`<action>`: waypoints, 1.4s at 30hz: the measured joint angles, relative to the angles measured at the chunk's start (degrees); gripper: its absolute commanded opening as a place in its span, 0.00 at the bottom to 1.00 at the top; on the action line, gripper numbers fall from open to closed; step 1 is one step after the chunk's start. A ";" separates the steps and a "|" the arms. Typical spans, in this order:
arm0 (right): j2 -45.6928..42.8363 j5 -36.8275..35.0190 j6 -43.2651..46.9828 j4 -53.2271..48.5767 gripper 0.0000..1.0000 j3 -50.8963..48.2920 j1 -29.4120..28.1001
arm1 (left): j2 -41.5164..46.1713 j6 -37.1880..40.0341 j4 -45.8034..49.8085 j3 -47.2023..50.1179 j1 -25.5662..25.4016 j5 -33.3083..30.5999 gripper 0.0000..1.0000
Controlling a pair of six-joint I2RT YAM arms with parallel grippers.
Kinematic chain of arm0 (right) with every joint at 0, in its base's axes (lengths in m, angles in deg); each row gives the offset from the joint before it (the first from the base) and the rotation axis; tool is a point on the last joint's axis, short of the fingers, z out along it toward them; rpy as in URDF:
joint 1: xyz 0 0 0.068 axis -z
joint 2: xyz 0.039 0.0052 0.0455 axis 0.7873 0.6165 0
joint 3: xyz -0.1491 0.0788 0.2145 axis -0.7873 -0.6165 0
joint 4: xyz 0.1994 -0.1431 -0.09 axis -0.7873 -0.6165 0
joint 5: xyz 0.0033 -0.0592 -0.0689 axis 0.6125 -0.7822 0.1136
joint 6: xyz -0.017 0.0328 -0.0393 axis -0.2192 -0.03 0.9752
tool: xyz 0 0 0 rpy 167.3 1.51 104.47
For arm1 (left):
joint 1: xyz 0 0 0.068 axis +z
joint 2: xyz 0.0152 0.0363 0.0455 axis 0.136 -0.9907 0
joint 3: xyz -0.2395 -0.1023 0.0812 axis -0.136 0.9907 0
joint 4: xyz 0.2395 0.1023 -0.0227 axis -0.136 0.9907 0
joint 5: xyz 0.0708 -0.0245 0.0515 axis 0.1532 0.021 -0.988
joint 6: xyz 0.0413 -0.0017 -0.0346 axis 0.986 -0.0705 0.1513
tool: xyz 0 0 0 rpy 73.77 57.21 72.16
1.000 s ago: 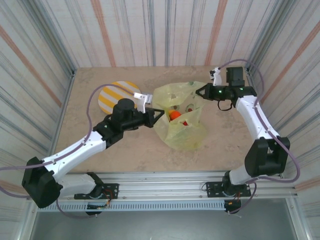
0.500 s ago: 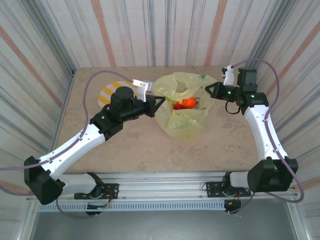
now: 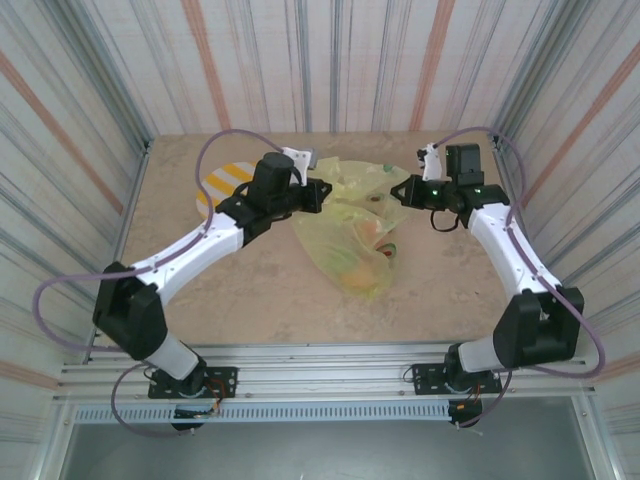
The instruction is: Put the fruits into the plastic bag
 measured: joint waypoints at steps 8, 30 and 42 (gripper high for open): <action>3.69 1.40 -2.38 2.10 0.00 -2.05 1.38 | -7.50 -0.31 1.70 -4.28 2.32 3.63 0.00; 4.20 5.75 -6.84 7.21 0.07 -0.31 2.62 | -1.22 0.24 1.88 -2.86 5.29 3.50 0.11; 3.21 6.84 -8.04 7.21 0.42 -0.31 3.28 | -1.05 1.42 2.25 -2.54 6.10 3.74 0.51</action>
